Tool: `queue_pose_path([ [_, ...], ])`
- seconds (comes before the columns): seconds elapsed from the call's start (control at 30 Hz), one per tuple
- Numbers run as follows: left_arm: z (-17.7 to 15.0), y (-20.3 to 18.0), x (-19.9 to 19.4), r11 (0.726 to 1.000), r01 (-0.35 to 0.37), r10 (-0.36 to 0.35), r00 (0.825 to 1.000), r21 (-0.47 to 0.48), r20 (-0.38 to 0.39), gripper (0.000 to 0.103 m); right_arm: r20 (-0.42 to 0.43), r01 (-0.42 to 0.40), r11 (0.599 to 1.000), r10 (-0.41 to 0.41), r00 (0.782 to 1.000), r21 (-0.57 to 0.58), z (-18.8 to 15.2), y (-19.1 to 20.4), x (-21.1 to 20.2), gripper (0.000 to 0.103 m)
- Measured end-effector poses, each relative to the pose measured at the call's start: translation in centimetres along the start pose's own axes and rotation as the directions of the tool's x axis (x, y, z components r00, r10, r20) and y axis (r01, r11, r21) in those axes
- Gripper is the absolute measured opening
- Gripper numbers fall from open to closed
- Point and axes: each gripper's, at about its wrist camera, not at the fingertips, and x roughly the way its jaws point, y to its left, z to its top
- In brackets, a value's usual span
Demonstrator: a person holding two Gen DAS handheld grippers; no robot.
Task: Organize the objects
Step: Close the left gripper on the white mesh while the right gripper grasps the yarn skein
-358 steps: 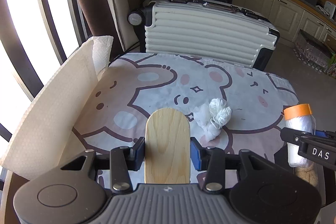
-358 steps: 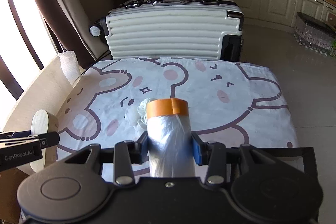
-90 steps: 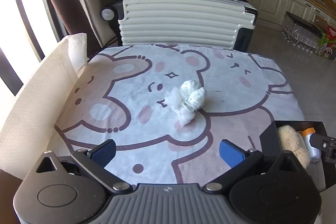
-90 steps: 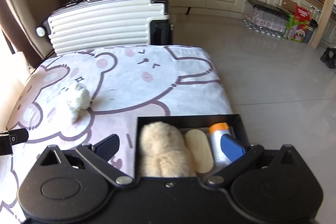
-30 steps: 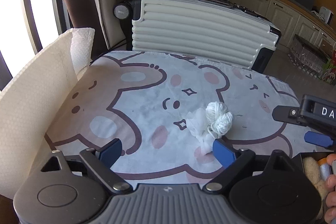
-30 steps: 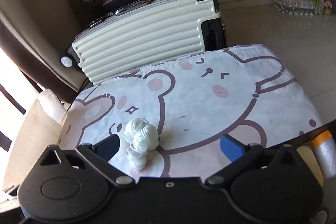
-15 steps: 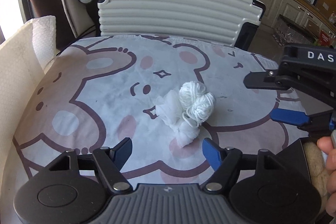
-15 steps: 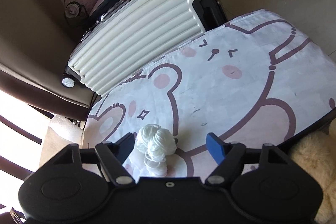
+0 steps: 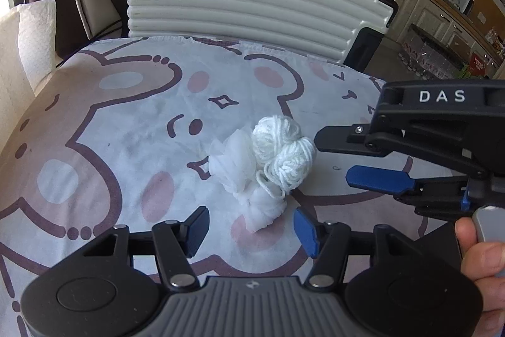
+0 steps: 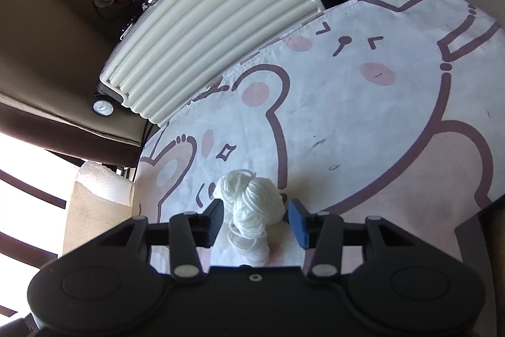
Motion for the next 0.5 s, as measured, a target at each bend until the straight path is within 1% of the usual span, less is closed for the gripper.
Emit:
queue_pose_path([
  [0.13, 0.1, 0.1, 0.8, 1.000, 0.012, -0.012, 1.000, -0.016, -0.006, 0.058, -0.015, 0.001, 1.000, 0.000, 1.000, 0.016, 0.0, -0.3, 0.9, 0.043],
  [0.4, 0.2, 0.4, 1.6, 1.000, 0.008, -0.009, 1.000, -0.027, -0.013, 0.057, -0.040, -0.003, 1.000, 0.004, 0.999, 0.021, 0.0, -0.1, 2.4, 0.037],
  [0.43, 0.3, 0.4, 1.6, 1.000, 0.008, -0.009, 1.000, -0.030, -0.013, 0.057, -0.044, -0.003, 1.000, 0.004, 0.999, 0.017, 0.0, 0.0, 2.6, 0.036],
  [0.5, 0.3, 0.4, 1.8, 0.999, 0.009, -0.010, 1.000, -0.035, -0.012, 0.056, -0.053, 0.002, 1.000, -0.002, 0.999, 0.007, -0.1, 0.2, 2.8, 0.027],
])
